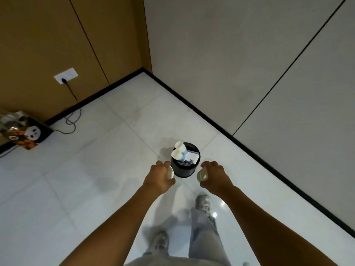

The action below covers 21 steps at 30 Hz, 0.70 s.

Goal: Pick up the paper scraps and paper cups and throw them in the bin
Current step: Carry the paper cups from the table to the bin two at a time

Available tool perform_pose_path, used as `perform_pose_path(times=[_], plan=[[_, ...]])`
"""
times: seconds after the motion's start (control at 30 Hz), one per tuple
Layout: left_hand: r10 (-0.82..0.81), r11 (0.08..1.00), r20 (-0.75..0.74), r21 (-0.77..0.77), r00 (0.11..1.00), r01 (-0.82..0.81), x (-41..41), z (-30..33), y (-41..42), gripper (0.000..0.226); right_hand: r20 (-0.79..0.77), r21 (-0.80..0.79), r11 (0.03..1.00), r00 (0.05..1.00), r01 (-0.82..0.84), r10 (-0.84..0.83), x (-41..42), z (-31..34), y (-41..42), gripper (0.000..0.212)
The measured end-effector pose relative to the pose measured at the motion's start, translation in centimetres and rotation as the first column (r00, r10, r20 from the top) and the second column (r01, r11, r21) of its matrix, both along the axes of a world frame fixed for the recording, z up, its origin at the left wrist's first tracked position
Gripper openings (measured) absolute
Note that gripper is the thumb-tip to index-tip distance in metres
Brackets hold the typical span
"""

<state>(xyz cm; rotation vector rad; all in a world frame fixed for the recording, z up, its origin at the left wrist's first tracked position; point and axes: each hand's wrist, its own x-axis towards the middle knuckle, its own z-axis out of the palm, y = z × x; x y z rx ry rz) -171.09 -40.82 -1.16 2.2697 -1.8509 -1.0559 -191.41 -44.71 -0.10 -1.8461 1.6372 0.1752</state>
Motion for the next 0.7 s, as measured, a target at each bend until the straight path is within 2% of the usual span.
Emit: perform_pose_path(times=[0.23, 0.5, 0.7], plan=[[0.23, 0.972, -0.034, 0.056, 0.973, -0.228, -3.6, -2.6, -9.6, 0.054, -0.01, 0.025, 0.977, 0.977, -0.212, 0.213, -1.6, -2.0, -13.8, 0.06], [0.491, 0.869, -0.062, 0.104, 0.869, -0.484, -3.7, -5.5, -16.7, 0.057, -0.041, 0.054, 0.88, 0.88, -0.471, 0.473, 1.3, -4.9, -25.9, 0.063], [0.593, 0.801, -0.085, 0.163, 0.8, -0.576, -0.8, -10.3, -21.2, 0.06, -0.026, 0.065, 0.848, 0.848, -0.526, 0.529, 5.3, -9.5, -32.0, 0.06]])
